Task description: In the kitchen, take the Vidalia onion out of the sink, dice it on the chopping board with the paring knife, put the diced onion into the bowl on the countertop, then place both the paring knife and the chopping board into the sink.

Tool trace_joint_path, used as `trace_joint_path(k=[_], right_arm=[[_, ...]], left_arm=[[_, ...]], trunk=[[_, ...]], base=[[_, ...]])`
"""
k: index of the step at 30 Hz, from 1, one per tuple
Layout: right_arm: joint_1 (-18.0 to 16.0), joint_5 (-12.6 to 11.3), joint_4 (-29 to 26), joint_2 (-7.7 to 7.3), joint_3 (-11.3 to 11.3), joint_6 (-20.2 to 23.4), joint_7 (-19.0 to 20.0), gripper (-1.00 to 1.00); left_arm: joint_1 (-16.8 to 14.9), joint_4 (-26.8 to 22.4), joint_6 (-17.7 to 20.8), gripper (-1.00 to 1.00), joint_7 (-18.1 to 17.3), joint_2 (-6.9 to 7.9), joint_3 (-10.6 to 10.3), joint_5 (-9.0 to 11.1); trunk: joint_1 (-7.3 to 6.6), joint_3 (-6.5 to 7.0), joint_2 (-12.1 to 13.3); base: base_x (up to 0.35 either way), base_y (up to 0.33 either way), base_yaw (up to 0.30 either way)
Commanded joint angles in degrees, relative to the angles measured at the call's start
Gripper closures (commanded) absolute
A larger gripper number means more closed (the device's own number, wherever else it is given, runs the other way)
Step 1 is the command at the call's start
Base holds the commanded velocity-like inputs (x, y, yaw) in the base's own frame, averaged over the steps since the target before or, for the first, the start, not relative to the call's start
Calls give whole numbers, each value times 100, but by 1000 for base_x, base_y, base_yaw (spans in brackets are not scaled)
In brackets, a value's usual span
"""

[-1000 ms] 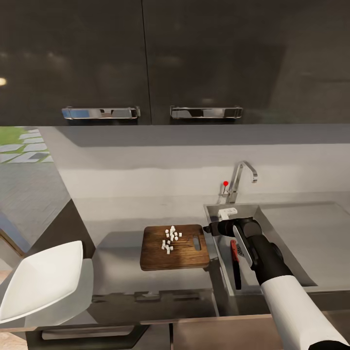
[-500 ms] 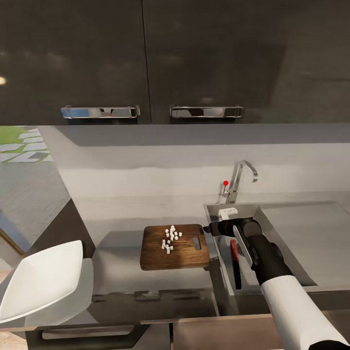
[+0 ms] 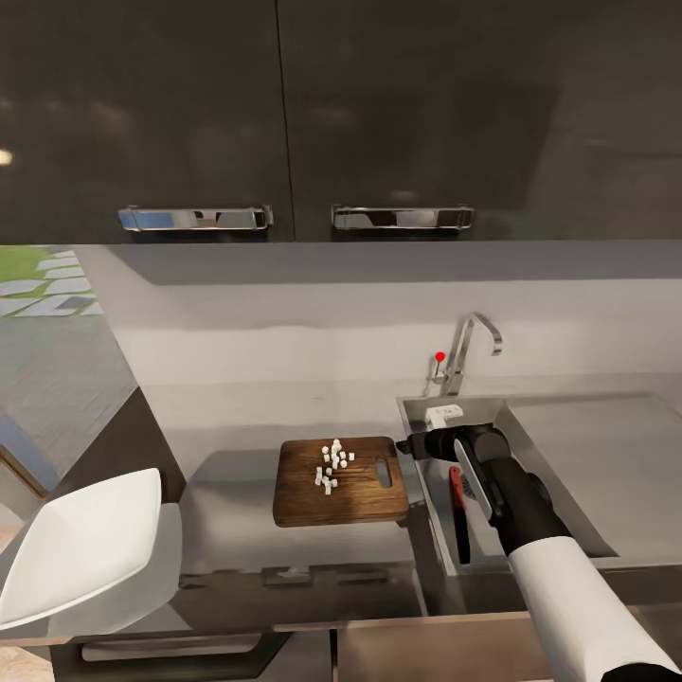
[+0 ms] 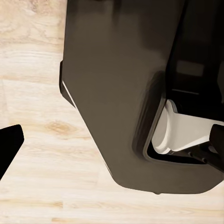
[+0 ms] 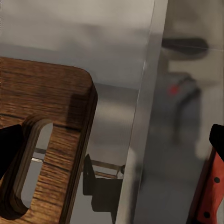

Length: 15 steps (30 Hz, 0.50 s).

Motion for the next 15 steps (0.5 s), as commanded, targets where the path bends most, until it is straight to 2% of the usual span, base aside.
trace_joint_path(k=[1, 15], right_arm=[[-5, 24, -3, -3, 12, 23, 21, -100], [-5, 24, 31, 8, 14, 29, 21, -100]], left_arm=[[-12, 32, -42, -100, -30, -1, -26, 57], [-10, 35, -40, -100, -30, 7, -26, 57]], trunk=[[3, -12, -12], [3, -36, -12]], base=[[0, 0, 0], [0, 0, 0]])
